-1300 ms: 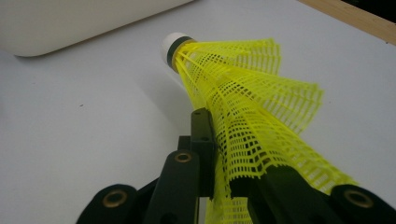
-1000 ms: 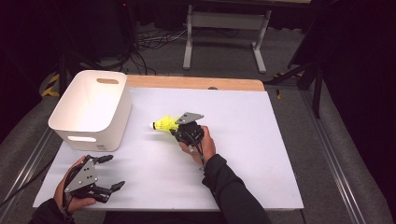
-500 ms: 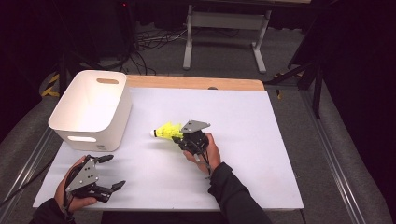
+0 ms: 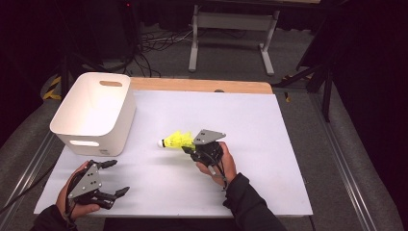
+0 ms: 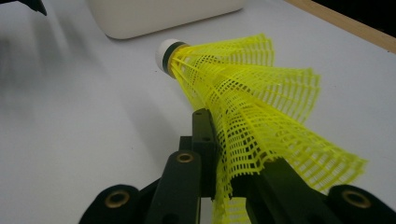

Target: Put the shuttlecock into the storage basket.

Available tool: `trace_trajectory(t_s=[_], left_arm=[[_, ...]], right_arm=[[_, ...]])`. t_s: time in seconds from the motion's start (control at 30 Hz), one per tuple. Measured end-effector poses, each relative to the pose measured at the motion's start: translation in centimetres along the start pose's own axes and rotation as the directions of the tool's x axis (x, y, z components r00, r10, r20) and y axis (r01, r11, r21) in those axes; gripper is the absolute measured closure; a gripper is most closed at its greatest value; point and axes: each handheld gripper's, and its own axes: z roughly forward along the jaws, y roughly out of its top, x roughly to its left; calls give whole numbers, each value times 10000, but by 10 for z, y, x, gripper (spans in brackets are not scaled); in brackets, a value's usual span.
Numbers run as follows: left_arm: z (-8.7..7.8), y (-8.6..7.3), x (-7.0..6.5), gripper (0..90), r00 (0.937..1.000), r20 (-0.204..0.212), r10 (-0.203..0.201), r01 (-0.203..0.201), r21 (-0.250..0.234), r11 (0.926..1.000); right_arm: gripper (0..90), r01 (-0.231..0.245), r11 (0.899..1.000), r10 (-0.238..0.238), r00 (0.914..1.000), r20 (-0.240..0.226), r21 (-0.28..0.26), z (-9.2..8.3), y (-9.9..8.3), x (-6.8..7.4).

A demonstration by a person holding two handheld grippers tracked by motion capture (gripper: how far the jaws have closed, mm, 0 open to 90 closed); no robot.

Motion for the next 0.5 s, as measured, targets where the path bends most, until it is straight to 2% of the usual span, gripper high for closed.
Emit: trace_trajectory(t_s=[0.33, 0.5], left_arm=[[2, 1, -2, 80, 10000, 70, 59, -59, 75, 10000], [2, 1, -1, 75, 10000, 17, -54, 54, 29, 10000]], right_arm=[[860, 41, 10000, -40, 9998, -175, 26, -12, -8, 4], [860, 67, 10000, -68, 9997, -236, -32, -21, -11, 6]])
